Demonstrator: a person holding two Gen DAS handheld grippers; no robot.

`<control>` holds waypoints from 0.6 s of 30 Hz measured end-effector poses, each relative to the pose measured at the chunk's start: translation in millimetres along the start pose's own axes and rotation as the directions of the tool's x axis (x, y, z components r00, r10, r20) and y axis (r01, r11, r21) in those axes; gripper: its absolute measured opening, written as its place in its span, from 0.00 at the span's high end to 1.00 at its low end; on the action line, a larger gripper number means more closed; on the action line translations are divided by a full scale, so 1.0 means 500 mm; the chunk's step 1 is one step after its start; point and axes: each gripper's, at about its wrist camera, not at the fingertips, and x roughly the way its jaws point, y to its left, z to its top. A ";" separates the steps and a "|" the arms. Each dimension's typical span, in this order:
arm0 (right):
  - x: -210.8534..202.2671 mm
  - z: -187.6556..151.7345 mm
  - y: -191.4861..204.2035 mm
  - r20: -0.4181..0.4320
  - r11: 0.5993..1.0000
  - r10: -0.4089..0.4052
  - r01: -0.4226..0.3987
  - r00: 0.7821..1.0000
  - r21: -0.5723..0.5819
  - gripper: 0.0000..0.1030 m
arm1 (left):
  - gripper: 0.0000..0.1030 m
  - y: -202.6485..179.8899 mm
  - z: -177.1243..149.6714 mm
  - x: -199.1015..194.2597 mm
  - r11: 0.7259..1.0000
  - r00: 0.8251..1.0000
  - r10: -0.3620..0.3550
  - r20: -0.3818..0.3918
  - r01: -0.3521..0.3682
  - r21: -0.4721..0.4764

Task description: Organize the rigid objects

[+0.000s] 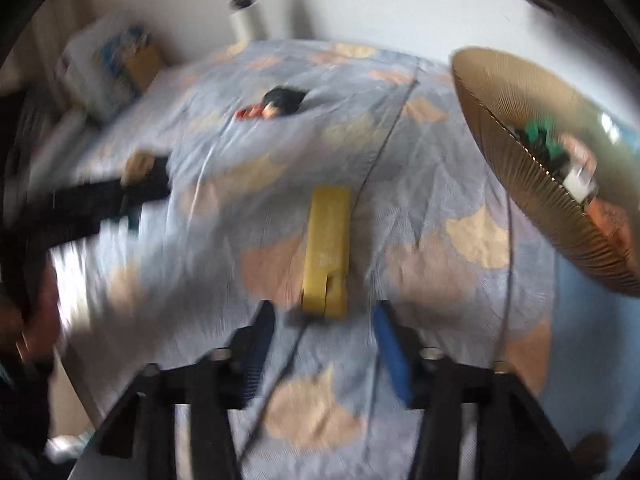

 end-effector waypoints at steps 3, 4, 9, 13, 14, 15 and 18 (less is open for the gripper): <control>0.016 0.024 0.007 0.038 1.000 -0.016 0.015 0.999 0.021 0.51 | 0.49 0.000 -0.004 0.001 1.000 1.000 0.010 -0.003 -0.010 0.002; 0.021 0.030 0.015 0.046 0.999 -0.047 0.047 0.998 0.008 0.61 | 0.49 0.000 -0.005 0.000 1.000 1.000 0.010 -0.002 -0.010 0.002; 0.015 0.020 0.059 0.041 0.992 -0.082 0.086 0.996 -0.097 0.77 | 0.49 -0.022 0.005 -0.015 0.999 1.000 0.009 0.020 -0.010 0.031; -0.068 0.009 0.033 0.112 0.995 -0.069 0.076 0.991 -0.059 0.77 | 0.49 -0.072 0.050 -0.036 0.995 0.998 -0.001 0.066 -0.006 0.097; -0.105 0.017 0.016 0.154 0.994 -0.091 0.099 0.984 -0.044 0.77 | 0.49 -0.090 0.069 -0.042 0.993 0.997 -0.007 0.081 -0.002 0.117; -0.141 0.029 -0.004 0.192 0.991 -0.126 0.133 0.973 -0.027 0.77 | 0.49 -0.113 0.093 -0.049 0.990 0.995 -0.017 0.101 0.002 0.139; -0.229 0.063 -0.069 0.271 0.974 -0.226 0.224 0.936 0.040 0.77 | 0.49 -0.189 0.168 -0.066 0.980 0.982 -0.079 0.169 0.046 0.191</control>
